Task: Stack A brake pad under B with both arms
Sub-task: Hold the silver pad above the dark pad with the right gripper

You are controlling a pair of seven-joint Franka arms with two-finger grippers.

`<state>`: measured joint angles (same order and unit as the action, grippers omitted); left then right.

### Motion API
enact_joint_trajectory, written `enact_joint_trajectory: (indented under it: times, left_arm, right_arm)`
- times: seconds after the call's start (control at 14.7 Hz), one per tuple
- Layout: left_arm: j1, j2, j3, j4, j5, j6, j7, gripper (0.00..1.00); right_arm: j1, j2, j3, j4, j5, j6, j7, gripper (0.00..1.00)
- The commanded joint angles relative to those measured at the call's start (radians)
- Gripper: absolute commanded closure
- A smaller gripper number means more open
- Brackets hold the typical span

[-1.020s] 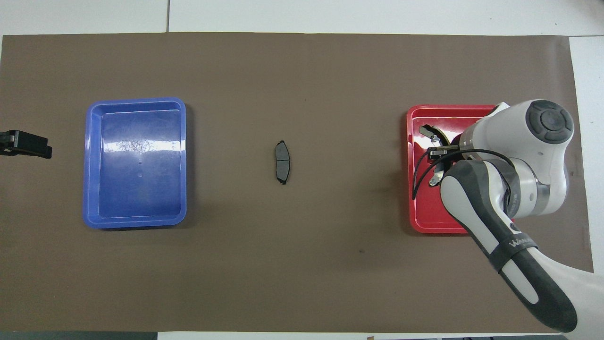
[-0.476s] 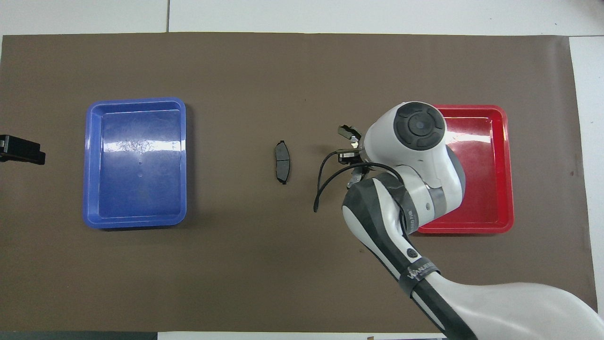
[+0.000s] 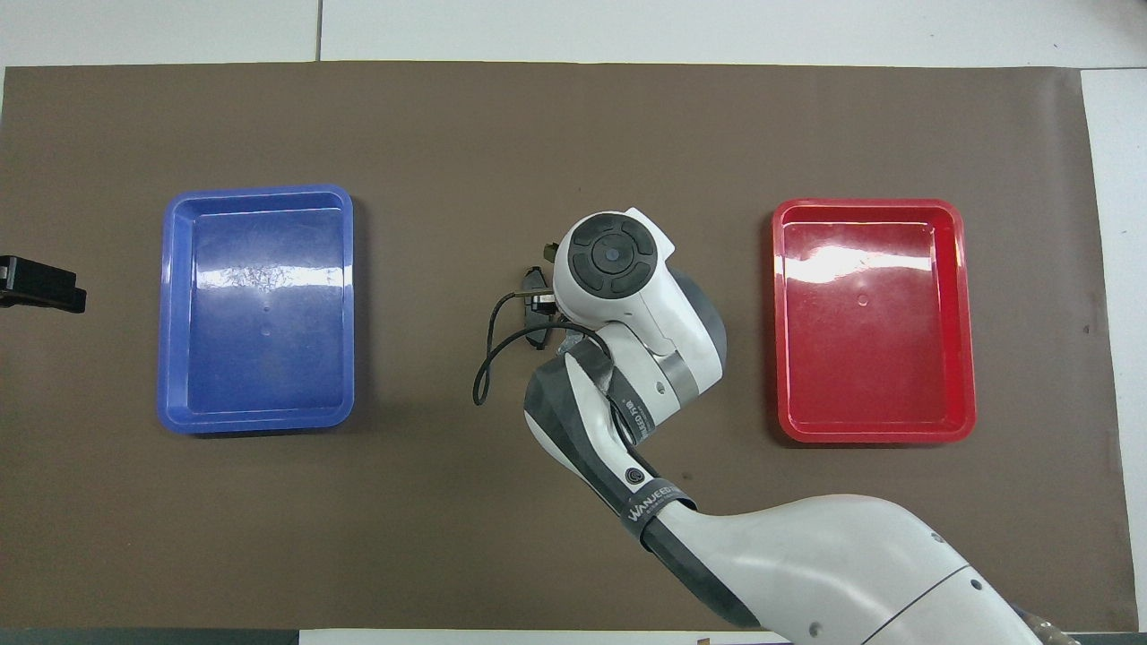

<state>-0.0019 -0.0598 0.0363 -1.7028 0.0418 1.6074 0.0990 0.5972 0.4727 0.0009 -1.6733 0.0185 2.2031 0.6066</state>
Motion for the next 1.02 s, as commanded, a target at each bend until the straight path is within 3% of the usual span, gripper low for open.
enact_joint_trajectory:
  times: [0.0,0.95]
  left_arm:
    - [0.005,0.005,-0.001,0.014,-0.016,-0.020,0.016,0.01]
    - [0.002,0.000,-0.003,0.005,-0.016,-0.024,0.015,0.01]
  right_arm:
    - [0.021,0.018,-0.002,0.041,-0.006,0.016,0.039,1.00]
    - [0.055,0.102,-0.002,0.044,-0.023,0.099,0.062,1.00]
